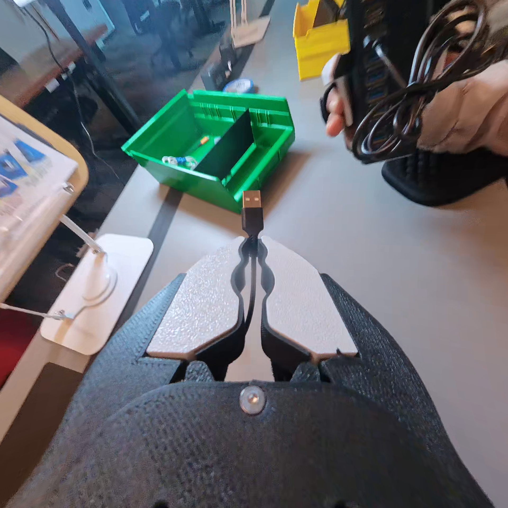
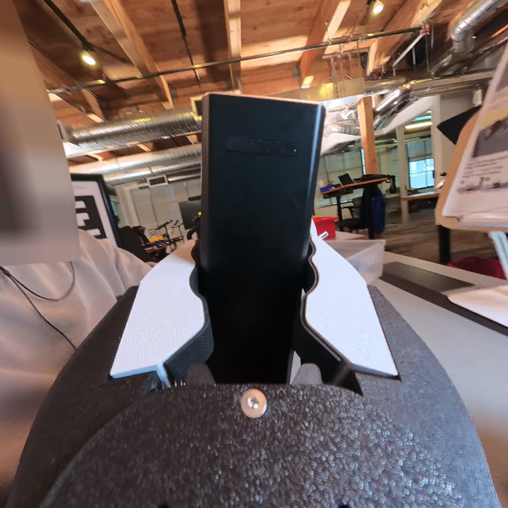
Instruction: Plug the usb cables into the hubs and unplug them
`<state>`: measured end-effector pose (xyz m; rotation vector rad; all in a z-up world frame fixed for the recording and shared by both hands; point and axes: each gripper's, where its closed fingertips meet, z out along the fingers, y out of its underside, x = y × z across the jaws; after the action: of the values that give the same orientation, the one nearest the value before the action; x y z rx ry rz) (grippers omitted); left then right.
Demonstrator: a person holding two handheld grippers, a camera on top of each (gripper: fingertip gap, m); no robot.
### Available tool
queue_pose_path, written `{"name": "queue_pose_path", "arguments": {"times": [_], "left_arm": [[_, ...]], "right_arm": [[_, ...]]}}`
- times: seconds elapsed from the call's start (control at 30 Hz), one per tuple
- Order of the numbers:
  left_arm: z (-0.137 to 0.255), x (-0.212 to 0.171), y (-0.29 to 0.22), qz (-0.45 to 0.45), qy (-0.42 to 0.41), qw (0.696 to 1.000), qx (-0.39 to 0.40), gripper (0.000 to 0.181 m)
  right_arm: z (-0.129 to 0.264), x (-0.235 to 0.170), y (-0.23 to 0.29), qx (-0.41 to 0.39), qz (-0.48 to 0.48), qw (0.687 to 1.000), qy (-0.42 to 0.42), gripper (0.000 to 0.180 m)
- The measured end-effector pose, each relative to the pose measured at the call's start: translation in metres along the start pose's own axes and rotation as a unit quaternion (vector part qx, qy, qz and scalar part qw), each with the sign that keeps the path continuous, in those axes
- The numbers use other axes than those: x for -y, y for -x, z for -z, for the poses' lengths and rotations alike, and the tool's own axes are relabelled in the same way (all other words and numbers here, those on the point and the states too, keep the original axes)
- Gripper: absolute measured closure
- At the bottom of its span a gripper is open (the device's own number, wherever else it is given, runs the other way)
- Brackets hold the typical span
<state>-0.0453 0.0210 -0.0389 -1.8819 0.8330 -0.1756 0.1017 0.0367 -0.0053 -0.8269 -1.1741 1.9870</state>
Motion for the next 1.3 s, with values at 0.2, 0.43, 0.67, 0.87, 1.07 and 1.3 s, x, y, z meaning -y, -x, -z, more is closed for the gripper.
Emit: {"name": "queue_pose_path", "arguments": {"times": [0.2, 0.43, 0.67, 0.87, 1.07, 1.3], "left_arm": [[0.03, 0.066, -0.005, 0.0, -0.084, 0.996, -0.005, 0.175], [0.02, 0.026, -0.028, 0.01, -0.04, 0.997, -0.066, 0.174], [-0.009, 0.031, -0.042, 0.008, -0.067, 0.992, -0.102, 0.181], [-0.022, 0.031, -0.05, 0.018, -0.078, 0.99, -0.119, 0.167], [-0.053, 0.055, -0.074, 0.06, -0.137, 0.979, -0.137, 0.107], [-0.071, 0.06, -0.078, 0.111, -0.176, 0.967, -0.148, 0.115]], "right_arm": [[-0.054, 0.068, 0.002, 0.091, -0.027, 0.992, -0.079, 0.107], [-0.064, 0.062, -0.029, 0.085, -0.082, 0.981, -0.153, 0.107], [-0.068, 0.04, -0.037, 0.069, -0.096, 0.983, -0.138, 0.107], [-0.064, 0.052, -0.027, 0.067, -0.079, 0.982, -0.155, 0.107], [-0.065, 0.059, -0.024, 0.045, -0.05, 0.983, -0.171, 0.107], [-0.081, 0.041, -0.02, -0.002, 0.037, 0.993, -0.115, 0.107]]}}
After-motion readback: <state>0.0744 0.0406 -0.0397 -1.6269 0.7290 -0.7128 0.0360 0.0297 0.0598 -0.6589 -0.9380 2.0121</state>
